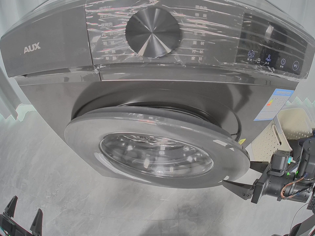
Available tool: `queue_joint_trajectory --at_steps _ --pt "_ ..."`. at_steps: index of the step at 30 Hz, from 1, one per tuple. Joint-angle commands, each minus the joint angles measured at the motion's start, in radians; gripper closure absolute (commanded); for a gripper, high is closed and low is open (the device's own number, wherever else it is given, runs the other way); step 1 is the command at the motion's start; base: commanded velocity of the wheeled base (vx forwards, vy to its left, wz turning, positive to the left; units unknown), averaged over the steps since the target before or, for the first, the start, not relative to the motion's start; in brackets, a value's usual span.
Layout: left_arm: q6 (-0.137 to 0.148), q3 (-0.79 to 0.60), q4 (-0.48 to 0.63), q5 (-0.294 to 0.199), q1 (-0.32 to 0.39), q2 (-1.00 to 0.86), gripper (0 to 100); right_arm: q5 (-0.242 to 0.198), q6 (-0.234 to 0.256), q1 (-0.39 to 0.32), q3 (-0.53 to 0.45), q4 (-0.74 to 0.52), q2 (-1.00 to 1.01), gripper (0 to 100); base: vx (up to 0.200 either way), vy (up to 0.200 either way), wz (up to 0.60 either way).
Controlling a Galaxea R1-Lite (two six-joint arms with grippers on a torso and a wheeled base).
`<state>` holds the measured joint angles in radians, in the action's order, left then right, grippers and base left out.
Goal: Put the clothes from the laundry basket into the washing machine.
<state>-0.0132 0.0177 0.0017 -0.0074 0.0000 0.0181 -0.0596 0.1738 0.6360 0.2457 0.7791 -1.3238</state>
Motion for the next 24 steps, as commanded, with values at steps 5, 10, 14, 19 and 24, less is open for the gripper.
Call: queue_joint_trajectory --at_steps 5,10,14,19,24 --pt "0.001 -0.016 0.0 0.0 0.0 -0.018 0 -0.023 -0.002 0.021 -0.056 0.0 0.072 0 0.0 0.0 0.0" --pt "0.002 -0.016 0.001 -0.002 -0.002 -0.018 0 -0.016 -0.002 -0.01 -0.008 -0.006 0.051 0 0.0 0.0 0.0" --pt "0.002 -0.016 0.001 -0.002 -0.002 -0.018 0 -0.019 -0.004 -0.022 0.023 0.002 -0.017 0 -0.2 0.0 0.0" --pt "0.001 -0.016 0.001 -0.002 -0.002 -0.018 0 -0.022 0.0 -0.004 0.017 0.0 -0.051 0 -0.08 0.0 0.0" --pt "0.002 -0.016 0.001 -0.002 -0.002 -0.018 0 -0.029 0.004 0.048 -0.033 0.005 -0.015 0 0.0 0.0 0.0"
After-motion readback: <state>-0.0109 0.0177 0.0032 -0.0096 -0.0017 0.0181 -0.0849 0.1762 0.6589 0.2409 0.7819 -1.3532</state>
